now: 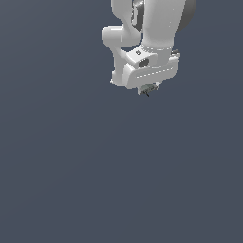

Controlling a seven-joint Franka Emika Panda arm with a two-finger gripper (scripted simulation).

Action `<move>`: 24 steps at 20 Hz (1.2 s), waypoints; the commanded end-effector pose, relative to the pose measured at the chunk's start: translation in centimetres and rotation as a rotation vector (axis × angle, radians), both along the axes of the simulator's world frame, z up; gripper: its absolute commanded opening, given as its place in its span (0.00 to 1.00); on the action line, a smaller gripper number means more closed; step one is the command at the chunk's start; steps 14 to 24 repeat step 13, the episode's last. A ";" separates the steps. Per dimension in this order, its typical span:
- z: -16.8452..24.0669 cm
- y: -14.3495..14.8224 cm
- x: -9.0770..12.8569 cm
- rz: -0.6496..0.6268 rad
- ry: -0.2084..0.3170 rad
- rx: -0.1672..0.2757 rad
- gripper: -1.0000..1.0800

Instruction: Pick up the object and move it to a goal position.

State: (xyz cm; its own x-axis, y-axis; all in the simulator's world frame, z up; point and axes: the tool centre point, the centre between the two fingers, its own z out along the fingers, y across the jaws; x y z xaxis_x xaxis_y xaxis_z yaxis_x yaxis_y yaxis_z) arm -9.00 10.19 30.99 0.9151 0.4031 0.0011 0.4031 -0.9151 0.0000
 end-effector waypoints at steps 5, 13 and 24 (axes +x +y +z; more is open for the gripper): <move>2.5 0.3 -0.1 -0.001 0.001 0.000 0.00; 2.7 0.3 0.1 -0.001 0.001 0.000 0.00; 2.7 0.3 0.1 -0.001 0.001 0.000 0.00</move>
